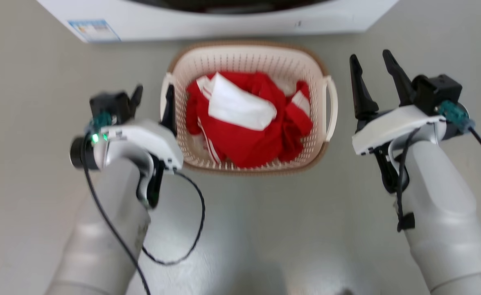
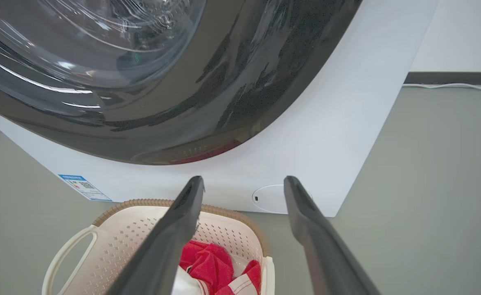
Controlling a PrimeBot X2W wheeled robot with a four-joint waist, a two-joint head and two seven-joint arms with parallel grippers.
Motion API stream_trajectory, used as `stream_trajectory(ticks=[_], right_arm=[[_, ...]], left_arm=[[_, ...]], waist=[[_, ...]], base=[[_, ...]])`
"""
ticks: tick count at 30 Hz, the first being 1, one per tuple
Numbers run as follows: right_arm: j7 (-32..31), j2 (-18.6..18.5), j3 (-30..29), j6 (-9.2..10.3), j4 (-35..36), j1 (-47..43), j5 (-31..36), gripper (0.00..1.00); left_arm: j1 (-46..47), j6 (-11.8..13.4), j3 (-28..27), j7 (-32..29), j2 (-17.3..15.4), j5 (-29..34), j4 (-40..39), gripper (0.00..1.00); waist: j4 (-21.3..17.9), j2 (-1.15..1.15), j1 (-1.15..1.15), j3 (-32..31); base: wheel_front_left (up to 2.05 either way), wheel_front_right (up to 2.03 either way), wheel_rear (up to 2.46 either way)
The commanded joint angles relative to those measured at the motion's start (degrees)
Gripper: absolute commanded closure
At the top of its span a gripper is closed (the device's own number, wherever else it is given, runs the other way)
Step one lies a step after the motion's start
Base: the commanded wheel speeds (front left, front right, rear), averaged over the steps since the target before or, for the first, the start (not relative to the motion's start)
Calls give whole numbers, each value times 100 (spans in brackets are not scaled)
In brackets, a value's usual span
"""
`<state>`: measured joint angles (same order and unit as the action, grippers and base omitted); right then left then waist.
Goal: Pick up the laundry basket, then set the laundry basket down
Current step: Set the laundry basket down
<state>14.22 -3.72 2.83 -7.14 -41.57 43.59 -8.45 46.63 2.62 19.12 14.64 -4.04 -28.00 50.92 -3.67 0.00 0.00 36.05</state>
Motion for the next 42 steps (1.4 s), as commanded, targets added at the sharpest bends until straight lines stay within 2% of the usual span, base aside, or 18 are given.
stream_trajectory(ticks=[1, 4, 8, 14, 22, 30, 42], right_arm=[[78, 84, 59, -35, 327, -303, 67, 0], [78, 84, 26, -35, 598, -575, 160, 0], [78, 84, -71, -35, 788, -1128, 312, 0], [78, 84, -101, -35, 1056, -1636, 420, 0], [78, 51, -41, -35, 1476, -2425, 463, 0], [78, -7, 48, -35, 1793, -3024, 407, 0], [78, -20, -138, -35, 2292, -3822, 347, 0]], left_arm=[[-374, -146, -415, 35, -60, 226, -274, 0], [-825, -370, -930, 35, 36, 551, -595, 0], [-1086, -484, -982, 36, 98, 421, -573, 0], [-1531, -466, -1100, 36, 109, 416, -914, 0], [-2598, -438, -1407, 36, 112, 656, -2008, 0], [-3540, -487, -1652, 36, 26, 723, -2742, 0], [-4531, -371, -1794, 36, 8, 671, -3614, 0]], waist=[[26, 0, 0, -541], [41, 0, 0, -931], [152, 0, 0, -1714], [242, 0, 0, -2273], [313, 0, 0, -3082], [277, 0, 0, -3610], [210, 0, 0, -3863]], base=[[0, 0, 0], [0, 0, 0], [0, 0, 0], [0, 0, 0], [0, 0, 0], [0, 0, 0], [0, 0, 0]])
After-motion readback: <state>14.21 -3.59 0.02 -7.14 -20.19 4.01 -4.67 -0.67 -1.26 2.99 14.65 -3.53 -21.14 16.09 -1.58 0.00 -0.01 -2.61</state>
